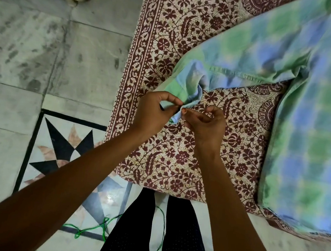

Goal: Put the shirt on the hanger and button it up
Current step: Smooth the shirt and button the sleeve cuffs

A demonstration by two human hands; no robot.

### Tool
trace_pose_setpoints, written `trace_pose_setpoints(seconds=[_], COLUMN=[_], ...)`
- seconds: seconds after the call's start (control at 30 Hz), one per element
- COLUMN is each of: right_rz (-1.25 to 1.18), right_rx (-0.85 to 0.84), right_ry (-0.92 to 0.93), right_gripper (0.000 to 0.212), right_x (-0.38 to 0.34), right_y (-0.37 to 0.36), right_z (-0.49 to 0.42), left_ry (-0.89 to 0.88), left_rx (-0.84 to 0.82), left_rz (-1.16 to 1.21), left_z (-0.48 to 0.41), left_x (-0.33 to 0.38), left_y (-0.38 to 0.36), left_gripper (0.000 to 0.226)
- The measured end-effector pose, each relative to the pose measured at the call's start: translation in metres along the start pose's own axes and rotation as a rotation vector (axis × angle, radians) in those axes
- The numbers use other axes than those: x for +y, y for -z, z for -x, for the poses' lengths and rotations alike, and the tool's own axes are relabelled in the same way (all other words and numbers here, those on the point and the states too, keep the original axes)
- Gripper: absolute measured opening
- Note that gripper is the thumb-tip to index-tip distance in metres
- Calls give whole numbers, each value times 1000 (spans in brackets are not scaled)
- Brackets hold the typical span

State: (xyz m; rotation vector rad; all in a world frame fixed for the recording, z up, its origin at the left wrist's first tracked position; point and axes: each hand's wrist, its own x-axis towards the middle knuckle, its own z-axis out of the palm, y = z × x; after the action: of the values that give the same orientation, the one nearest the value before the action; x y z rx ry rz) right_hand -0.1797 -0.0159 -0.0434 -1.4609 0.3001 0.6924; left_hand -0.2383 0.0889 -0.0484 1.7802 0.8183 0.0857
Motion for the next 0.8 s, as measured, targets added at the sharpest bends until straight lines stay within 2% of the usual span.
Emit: trace_pose_setpoints(seconds=[0.1,0.27,0.43,0.57,0.63,0.7,0.8], right_rz=[203,547,638,624,584,502,316], right_rx=[33,90,204,239,207,168,157], right_ry=[116,412,575,585,563,495,337], right_gripper=[45,42,43,43,43,45,45], right_x=[0,12,24,24,21,16,11], right_y=[-1,-8,-13,-16,-17,-17,-15], right_z=[-4,4,7,9,10,11,8], left_ry=[54,171,168,159,155,132,72], left_rx=[-16,26,55,86,96,105,116], left_rz=[9,104,77,73,95,110,110], left_z=[4,0,-8,-12,-11,-10,-6], left_x=[-1,5,4,3,1,0,-1], left_y=[-2,-6,-6,-10,-10,-10,-8], left_gripper=[17,14,15,15,23,32,34])
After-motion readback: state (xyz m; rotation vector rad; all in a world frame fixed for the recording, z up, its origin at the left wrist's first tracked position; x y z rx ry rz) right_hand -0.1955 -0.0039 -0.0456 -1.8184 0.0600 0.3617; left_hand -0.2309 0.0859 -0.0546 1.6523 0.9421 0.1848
